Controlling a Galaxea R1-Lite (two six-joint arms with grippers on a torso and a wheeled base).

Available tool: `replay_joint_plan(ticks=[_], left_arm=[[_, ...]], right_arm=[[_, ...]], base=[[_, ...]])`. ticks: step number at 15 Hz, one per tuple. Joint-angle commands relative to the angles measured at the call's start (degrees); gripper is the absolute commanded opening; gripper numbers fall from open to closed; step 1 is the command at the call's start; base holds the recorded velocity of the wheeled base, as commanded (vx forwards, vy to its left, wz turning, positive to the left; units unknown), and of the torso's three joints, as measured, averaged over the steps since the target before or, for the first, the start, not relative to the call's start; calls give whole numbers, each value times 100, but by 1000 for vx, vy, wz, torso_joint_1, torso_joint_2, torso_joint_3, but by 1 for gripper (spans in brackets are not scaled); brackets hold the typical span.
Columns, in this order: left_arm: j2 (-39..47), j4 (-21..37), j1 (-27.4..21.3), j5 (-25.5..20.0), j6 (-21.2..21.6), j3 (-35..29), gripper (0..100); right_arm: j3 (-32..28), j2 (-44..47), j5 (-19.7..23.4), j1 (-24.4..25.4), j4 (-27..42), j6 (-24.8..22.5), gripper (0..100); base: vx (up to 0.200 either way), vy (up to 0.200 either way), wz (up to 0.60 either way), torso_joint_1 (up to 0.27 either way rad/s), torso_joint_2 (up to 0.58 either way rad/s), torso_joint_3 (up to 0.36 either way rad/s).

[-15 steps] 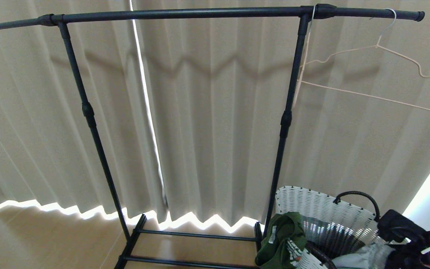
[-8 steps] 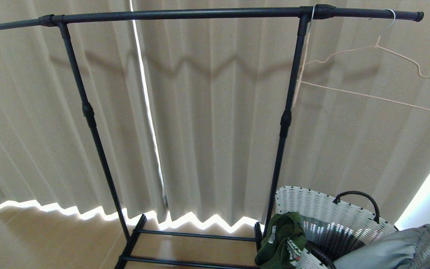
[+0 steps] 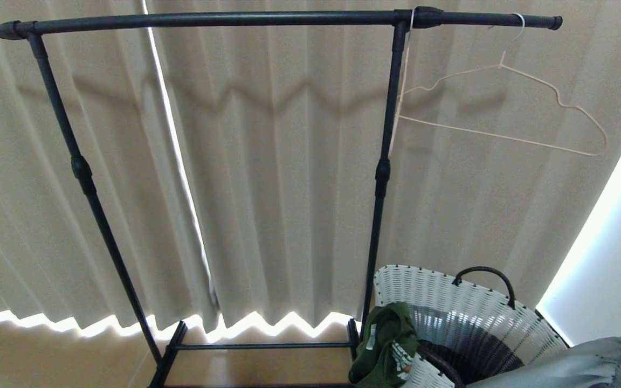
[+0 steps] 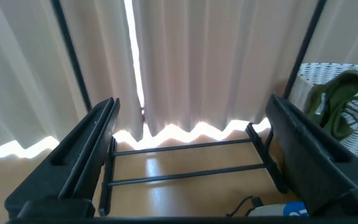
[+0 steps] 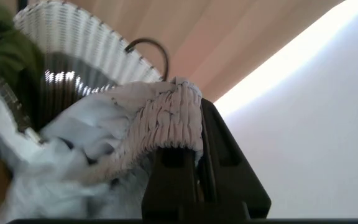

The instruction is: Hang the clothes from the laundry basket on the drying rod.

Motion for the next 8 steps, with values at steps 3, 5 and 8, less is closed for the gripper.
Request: replay_joint_plan(ticks=[3, 5, 8], left_arm=[[-2, -1, -1, 1, 11, 2, 100], [-2, -1, -1, 9, 2, 2, 100], [-2, -1, -1, 1, 11, 2, 100]], right_arm=[[-75, -12, 62, -1, -10, 24, 0], [-84, -12, 62, -1, -18, 24, 0], [-75, -3, 71, -1, -10, 24, 0]], base=[[-67, 0, 0, 1, 1, 2], [-200, 0, 0, 7, 0, 0], [-200, 0, 0, 1, 1, 2]])
